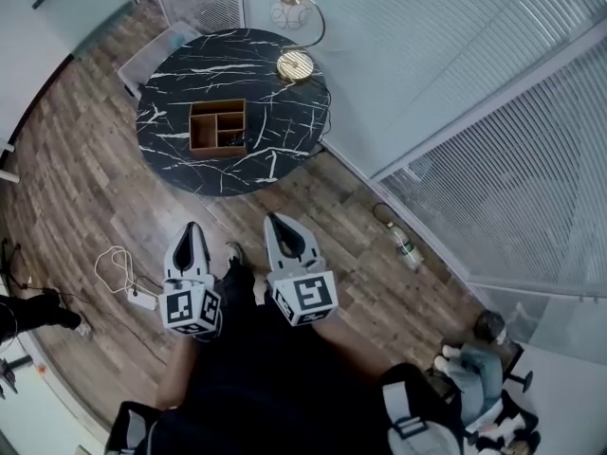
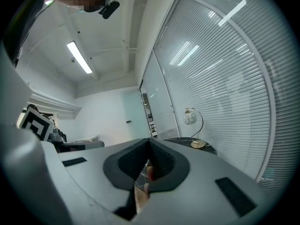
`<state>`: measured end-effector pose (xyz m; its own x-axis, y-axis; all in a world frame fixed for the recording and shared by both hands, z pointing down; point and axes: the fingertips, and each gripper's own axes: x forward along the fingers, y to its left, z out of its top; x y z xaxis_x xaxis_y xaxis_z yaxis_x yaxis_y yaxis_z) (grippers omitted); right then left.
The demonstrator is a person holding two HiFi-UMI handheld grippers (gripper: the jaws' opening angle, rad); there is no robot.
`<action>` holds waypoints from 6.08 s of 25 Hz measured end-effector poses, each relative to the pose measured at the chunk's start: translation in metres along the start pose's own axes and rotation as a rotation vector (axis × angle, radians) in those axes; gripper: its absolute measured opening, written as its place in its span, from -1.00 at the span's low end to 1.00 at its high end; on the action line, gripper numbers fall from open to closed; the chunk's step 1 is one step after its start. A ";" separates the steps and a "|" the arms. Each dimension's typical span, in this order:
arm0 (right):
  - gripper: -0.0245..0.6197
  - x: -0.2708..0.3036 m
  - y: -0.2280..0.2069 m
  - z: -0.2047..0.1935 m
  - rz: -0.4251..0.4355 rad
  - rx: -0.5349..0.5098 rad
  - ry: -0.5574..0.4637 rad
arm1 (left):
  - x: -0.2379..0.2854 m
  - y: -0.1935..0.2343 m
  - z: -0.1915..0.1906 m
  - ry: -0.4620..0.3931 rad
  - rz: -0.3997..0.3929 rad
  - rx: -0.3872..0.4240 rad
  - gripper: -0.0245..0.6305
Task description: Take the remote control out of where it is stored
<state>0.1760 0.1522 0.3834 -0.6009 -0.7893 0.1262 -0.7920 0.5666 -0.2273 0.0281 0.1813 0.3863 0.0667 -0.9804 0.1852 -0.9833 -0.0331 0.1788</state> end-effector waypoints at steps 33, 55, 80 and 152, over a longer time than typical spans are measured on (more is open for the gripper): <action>-0.92 0.149 0.041 -0.008 -0.265 -0.023 -0.014 | 0.111 0.133 0.042 -0.011 -0.235 0.053 -0.90; -0.92 0.205 -0.014 0.009 -0.238 -0.027 -0.018 | 0.179 0.137 0.045 -0.018 -0.168 0.042 -0.90; -0.92 0.264 -0.071 -0.050 -0.219 0.038 0.111 | 0.240 0.133 0.008 0.077 -0.150 0.042 -0.90; -0.46 0.345 -0.140 -0.249 -0.211 0.212 0.531 | 0.318 0.160 -0.093 0.262 -0.046 -0.018 -0.90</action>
<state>0.0528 -0.1412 0.6988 -0.4485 -0.6224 0.6414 -0.8938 0.3084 -0.3256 -0.0920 -0.1177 0.5638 0.1552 -0.8942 0.4199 -0.9753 -0.0710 0.2093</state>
